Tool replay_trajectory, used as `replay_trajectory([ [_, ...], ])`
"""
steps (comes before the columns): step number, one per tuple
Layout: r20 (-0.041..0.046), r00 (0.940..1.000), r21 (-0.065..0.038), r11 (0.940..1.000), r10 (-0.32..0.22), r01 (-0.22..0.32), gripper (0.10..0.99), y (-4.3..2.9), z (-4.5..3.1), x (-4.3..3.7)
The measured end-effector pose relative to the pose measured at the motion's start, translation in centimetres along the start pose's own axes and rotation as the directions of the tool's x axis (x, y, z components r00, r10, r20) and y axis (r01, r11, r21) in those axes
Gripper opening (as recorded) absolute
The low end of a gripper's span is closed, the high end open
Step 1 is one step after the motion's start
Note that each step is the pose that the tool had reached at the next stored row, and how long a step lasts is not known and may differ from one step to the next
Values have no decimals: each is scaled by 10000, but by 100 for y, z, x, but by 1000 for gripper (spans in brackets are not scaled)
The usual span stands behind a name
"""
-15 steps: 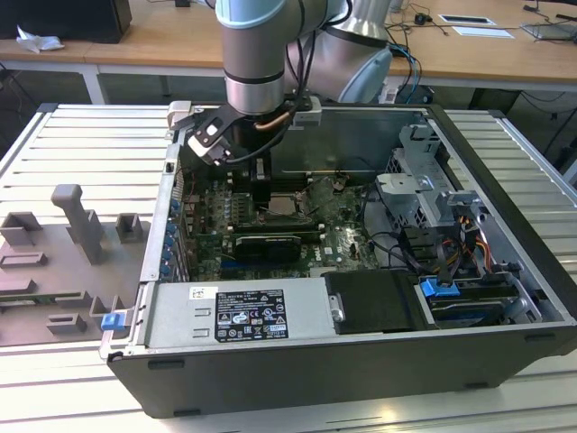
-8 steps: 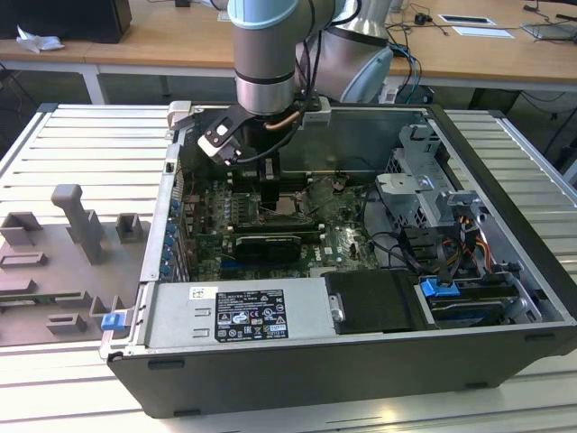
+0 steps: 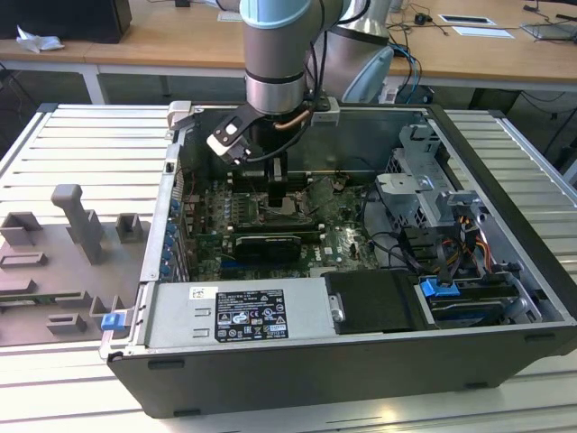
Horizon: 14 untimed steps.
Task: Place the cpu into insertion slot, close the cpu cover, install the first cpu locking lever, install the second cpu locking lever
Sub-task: 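Place the cpu into insertion slot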
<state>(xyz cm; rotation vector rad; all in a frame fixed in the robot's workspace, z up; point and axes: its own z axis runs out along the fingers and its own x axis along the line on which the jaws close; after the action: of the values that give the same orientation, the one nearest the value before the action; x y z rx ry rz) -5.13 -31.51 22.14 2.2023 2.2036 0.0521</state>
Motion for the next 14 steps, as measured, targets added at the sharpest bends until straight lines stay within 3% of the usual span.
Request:
replay_trajectory([
  [2,5,10000,35,10000,-2,2,290,37,1,0],
  [3,5,10000,54,10000,-4,4,290,57,2,0],
  [6,2,10000,76,9999,-86,86,110,83,2,0],
  [14,-4,9999,160,9997,-173,173,106,208,8,0],
])
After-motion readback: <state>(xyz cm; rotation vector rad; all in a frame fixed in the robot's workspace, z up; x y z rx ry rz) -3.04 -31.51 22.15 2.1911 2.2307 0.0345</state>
